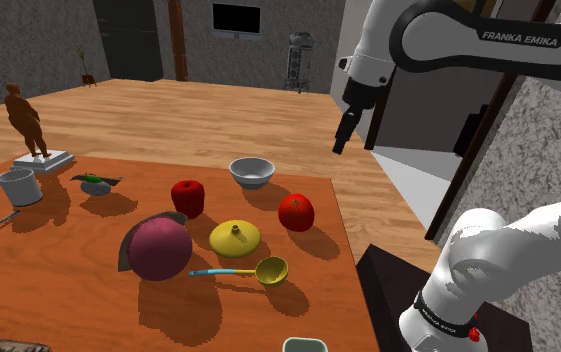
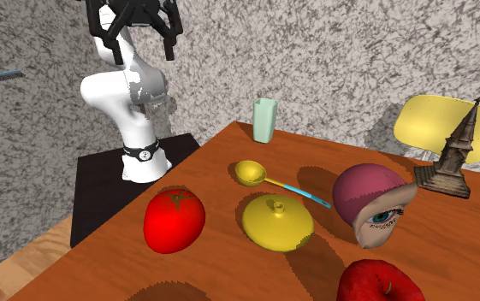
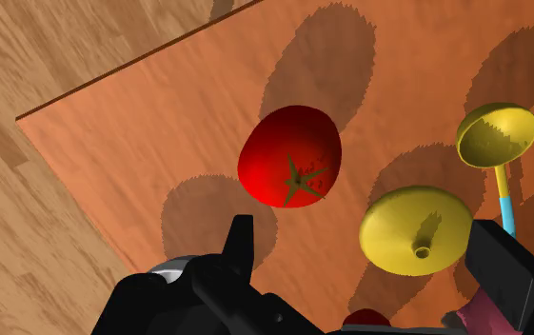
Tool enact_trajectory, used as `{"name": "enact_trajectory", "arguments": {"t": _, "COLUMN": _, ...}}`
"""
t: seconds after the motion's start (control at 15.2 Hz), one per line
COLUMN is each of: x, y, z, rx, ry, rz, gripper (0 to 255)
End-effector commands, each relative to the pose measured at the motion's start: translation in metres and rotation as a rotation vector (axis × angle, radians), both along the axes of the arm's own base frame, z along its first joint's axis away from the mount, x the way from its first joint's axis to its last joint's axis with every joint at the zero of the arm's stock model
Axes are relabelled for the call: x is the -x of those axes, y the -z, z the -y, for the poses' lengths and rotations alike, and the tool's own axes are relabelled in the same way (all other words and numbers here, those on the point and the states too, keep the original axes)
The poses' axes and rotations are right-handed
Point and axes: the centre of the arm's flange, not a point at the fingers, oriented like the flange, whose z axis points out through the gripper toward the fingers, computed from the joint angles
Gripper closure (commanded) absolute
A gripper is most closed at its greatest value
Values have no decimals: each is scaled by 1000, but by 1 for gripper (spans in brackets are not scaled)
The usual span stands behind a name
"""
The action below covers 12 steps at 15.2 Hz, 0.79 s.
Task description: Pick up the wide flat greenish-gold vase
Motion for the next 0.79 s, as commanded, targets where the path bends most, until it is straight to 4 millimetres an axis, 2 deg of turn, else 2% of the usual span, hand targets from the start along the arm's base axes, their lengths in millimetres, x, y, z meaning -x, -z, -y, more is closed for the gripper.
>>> {"name": "enact_trajectory", "arguments": {"t": 0.0, "x": 0, "y": 0, "z": 0, "rx": 0, "ry": 0, "rz": 0, "gripper": 0}}
{"name": "enact_trajectory", "arguments": {"t": 0.73, "x": -99, "y": 88, "z": -70, "rx": -27, "ry": 15, "rz": -75, "gripper": 0}}
